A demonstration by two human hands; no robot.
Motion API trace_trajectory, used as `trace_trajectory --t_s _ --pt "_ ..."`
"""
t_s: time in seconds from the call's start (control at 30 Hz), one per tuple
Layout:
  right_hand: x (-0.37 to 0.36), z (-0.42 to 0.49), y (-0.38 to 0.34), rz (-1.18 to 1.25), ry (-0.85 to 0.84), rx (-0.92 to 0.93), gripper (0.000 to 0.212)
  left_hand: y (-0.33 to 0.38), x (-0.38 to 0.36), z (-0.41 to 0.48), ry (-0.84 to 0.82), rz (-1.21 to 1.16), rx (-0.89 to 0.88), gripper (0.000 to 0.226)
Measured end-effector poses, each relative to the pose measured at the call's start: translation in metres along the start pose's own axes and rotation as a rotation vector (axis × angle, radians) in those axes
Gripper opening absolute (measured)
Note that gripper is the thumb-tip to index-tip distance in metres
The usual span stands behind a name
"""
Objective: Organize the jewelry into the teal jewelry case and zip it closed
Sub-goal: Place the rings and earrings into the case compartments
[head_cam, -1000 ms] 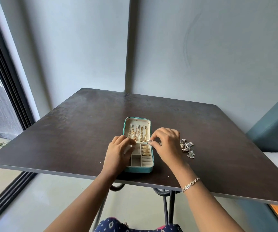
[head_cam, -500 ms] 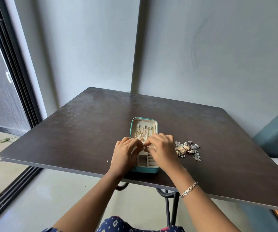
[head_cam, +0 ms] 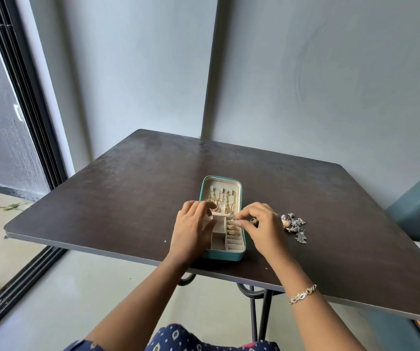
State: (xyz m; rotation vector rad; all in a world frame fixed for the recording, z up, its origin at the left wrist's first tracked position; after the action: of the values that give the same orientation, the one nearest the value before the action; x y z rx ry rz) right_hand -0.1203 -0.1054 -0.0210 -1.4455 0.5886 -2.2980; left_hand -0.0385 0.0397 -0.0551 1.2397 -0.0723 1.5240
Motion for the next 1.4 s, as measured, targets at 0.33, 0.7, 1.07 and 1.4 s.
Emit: trace_trajectory --t_s 0.33,0.7,1.07,1.4 --pt "-0.004 -0.017 0.002 -0.064 -0.094 -0.031 0.009 -0.004 -0.004 0.002 -0.057 -0.003 0.053 0.027" --pt "-0.011 -0.02 0.002 -0.133 -0.13 -0.004 0.011 -0.004 -0.005 0.002 -0.052 -0.006 0.059 0.026" --pt "-0.007 -0.021 0.002 -0.205 -0.143 0.067 0.018 -0.002 -0.004 0.001 -0.067 -0.021 0.067 0.025" --pt "-0.006 -0.021 0.009 -0.149 -0.052 0.083 0.01 -0.003 -0.005 0.001 -0.087 -0.024 0.073 0.026"
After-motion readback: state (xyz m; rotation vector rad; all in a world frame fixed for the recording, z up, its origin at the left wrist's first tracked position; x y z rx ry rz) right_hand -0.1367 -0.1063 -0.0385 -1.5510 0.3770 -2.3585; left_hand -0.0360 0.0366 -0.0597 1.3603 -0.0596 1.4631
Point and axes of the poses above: each hand's wrist, its own z-axis towards the middle knuckle, its own x-axis out of the back of the hand, y = z × x, the point moved 1 cm from there along z, towards the middle knuckle, and after that the axes turned 15 degrees about -y, right-handed, at the moved point
